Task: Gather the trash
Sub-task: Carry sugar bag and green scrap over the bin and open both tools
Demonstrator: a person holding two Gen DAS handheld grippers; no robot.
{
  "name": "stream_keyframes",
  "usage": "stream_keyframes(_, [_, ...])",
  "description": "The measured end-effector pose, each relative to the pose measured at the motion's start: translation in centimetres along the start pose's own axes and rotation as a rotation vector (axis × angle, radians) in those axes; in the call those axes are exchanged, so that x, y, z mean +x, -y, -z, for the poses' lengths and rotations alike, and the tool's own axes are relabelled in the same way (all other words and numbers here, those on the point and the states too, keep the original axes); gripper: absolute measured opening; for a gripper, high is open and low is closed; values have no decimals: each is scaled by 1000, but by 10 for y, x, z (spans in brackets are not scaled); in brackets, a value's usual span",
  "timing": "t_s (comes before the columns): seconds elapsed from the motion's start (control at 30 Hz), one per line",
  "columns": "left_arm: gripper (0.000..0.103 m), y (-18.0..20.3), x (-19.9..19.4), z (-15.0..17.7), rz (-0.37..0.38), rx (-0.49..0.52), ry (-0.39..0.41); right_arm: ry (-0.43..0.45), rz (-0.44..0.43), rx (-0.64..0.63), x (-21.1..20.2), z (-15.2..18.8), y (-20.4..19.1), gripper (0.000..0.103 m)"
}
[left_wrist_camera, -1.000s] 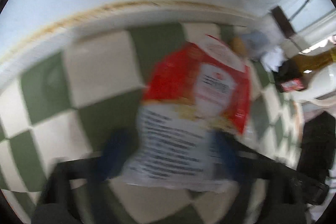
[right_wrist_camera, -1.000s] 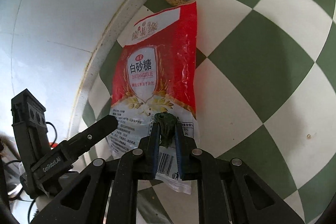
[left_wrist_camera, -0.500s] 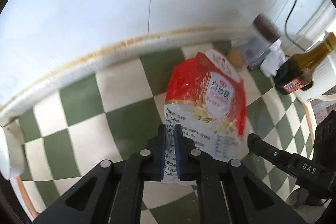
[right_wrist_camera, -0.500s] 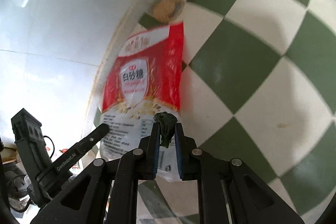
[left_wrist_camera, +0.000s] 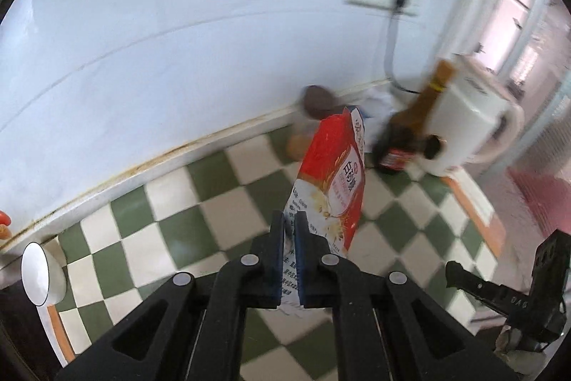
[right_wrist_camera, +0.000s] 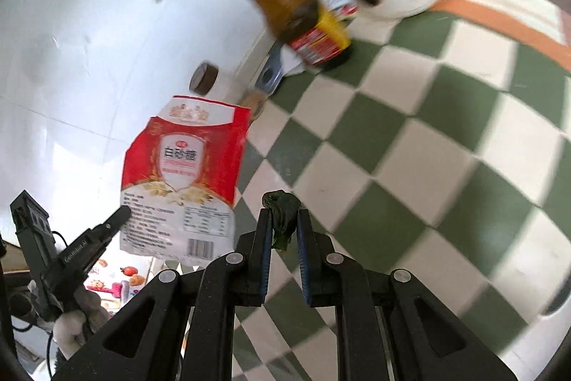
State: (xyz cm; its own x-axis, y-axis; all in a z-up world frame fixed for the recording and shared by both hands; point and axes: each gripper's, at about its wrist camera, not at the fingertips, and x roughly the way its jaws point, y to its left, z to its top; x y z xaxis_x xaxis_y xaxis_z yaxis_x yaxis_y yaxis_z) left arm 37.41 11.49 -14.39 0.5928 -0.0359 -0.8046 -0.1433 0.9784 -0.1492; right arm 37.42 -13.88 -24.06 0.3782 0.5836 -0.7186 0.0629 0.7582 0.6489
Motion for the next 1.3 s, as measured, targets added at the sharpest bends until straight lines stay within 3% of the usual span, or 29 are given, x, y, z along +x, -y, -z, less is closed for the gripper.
stream_keyframes(0.2, [3,104,-34,27,85,145,3,100,25,78,-87,25,57,14])
stream_keyframes(0.4, [3,243,-46,86,248,327,-70,219,110,179,-181,67,135,14])
stream_keyframes(0.6, [3,387,-29,177,396,536,-207,318,232,363,-281,126,251,14])
stream_keyframes(0.77, [3,471,22,271,417,671,-342,355,331,568,-327,191,368,14])
stream_keyframes(0.87, [3,507,78,338,383,735,-444,338,367,672,-323,228,441,14])
stream_keyframes(1.0, [3,533,155,414,312,790,-550,289,377,783,-289,263,534,14])
stream_keyframes(1.3, [3,551,328,557,144,889,-771,144,390,867,-165,305,700,14])
